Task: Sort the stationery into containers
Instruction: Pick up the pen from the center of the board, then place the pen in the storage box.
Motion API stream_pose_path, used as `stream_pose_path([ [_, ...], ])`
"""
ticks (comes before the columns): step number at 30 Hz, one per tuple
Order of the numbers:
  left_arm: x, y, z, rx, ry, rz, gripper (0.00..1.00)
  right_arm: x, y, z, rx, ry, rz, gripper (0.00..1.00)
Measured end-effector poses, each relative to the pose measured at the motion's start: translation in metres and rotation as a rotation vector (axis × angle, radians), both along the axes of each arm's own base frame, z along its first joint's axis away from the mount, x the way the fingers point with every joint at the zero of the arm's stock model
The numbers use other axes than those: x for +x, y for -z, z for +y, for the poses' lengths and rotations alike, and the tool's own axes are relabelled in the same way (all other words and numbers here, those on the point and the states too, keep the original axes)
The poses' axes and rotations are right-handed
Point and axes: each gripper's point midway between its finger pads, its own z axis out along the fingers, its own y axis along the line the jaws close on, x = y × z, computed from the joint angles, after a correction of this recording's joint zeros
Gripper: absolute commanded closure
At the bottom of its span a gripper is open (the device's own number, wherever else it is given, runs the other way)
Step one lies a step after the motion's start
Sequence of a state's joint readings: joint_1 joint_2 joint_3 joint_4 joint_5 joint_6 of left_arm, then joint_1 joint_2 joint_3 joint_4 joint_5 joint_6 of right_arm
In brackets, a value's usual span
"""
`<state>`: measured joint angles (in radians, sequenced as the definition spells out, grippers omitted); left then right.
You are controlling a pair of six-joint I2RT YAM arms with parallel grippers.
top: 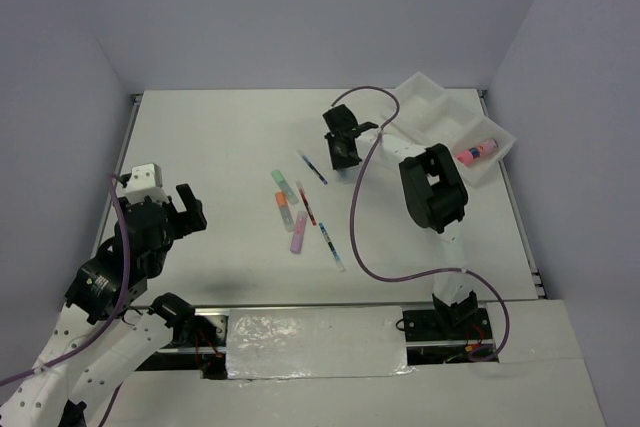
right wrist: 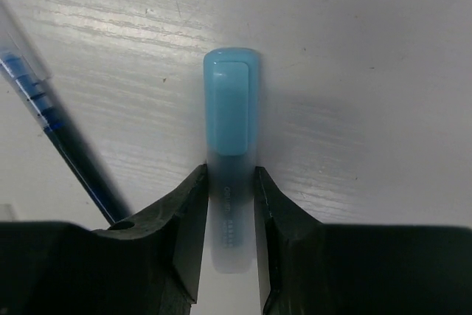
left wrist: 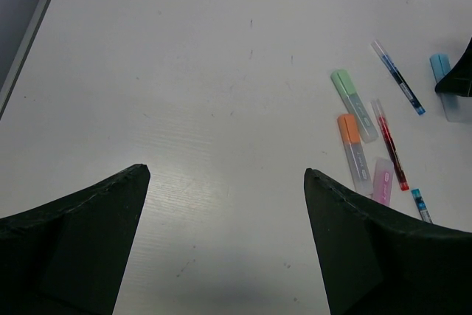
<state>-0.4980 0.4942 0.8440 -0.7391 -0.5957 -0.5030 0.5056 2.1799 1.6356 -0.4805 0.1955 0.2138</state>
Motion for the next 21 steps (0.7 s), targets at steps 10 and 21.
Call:
stream_pose_path([
  [10,-0.001,-0.003,-0.002,-0.014,0.015,-0.015,0.01,0.008,-0.031,-0.030,0.157,0.068,-0.056,0.99],
  [21,-0.003,-0.006,-0.001,-0.025,0.017,-0.032,0.01,0.142,-0.131,-0.184,0.195,0.546,-0.387,0.91],
])
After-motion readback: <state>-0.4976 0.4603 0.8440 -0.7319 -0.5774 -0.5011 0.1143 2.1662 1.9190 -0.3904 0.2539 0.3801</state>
